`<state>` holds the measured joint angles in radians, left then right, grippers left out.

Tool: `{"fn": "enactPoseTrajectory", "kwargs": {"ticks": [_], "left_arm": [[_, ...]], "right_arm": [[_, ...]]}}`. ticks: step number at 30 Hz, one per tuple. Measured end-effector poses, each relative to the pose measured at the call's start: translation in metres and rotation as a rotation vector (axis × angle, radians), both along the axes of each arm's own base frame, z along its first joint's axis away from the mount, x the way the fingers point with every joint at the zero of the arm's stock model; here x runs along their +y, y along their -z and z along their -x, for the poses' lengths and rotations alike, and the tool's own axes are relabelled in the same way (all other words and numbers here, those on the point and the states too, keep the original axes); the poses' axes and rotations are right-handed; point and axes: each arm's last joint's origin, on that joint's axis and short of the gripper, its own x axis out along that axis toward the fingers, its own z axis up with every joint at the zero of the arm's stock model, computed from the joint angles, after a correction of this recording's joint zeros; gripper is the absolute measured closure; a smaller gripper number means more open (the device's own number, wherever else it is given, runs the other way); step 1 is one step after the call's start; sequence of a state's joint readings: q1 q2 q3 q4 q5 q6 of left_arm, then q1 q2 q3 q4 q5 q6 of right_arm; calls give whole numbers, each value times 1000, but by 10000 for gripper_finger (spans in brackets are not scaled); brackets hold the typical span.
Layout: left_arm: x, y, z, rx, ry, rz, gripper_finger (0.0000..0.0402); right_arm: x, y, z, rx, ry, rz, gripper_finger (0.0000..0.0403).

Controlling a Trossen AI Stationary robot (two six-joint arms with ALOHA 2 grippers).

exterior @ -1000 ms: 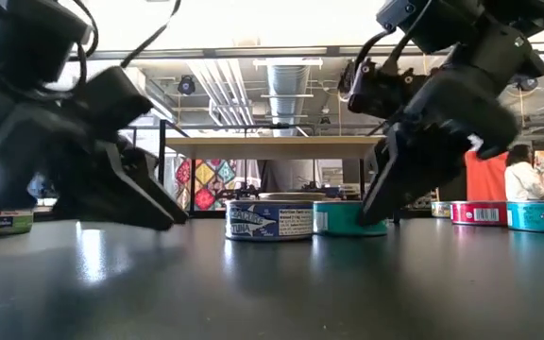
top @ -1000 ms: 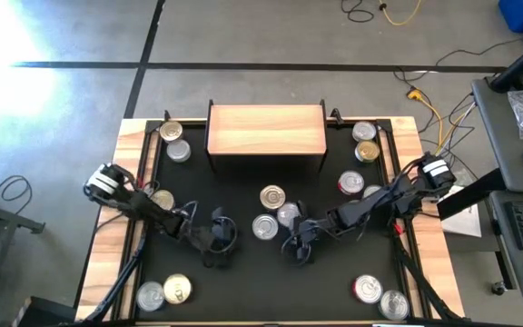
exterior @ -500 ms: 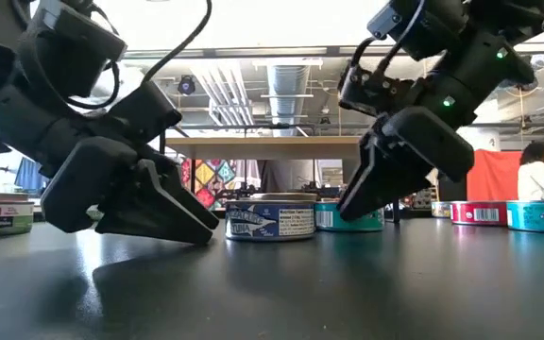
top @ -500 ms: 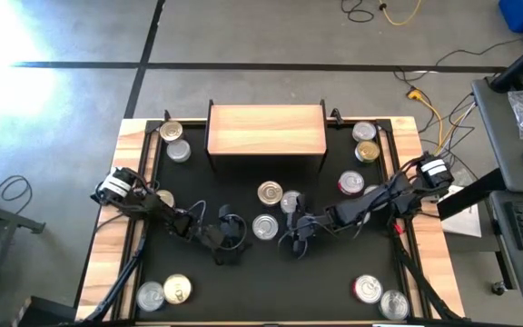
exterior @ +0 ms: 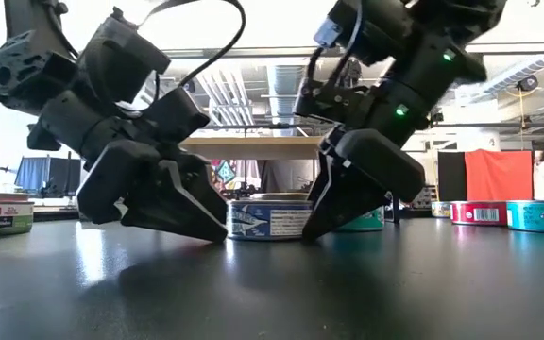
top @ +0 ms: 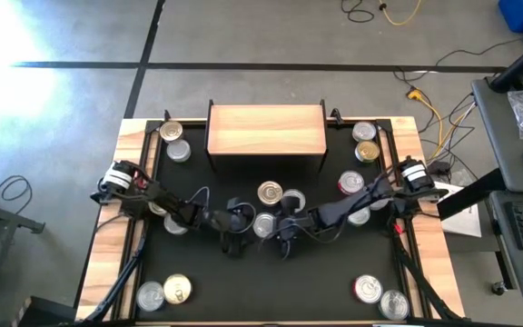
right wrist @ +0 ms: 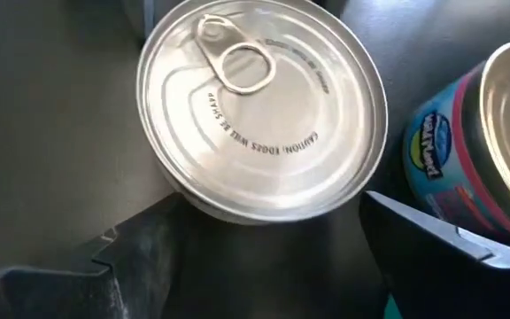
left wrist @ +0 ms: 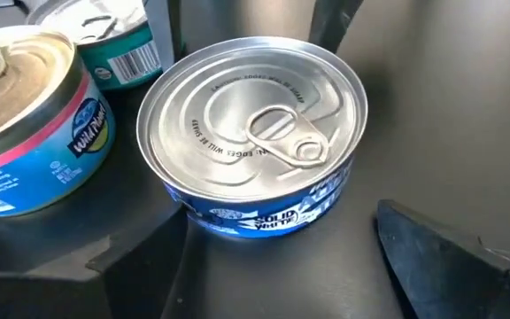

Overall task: Stack canned seafood by type on shelf
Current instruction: Put the blue tuna can on the shelf

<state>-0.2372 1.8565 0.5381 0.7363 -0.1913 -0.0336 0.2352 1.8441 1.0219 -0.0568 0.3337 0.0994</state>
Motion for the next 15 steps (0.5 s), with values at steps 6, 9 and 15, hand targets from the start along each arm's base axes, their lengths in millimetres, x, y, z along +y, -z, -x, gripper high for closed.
{"fn": "enactPoseTrajectory", "kwargs": {"ticks": [6, 9, 15], "left_arm": [[-10, 0, 1, 5, 37, 27, 53], [-18, -1, 5, 12, 39, 34, 53], [-36, -9, 18, 83, 77, 63, 54]], "right_arm": [[3, -9, -14, 65, -57, 57, 82], [5, -15, -18, 88, -84, 41, 84], [9, -21, -17, 123, -108, 19, 78]]}}
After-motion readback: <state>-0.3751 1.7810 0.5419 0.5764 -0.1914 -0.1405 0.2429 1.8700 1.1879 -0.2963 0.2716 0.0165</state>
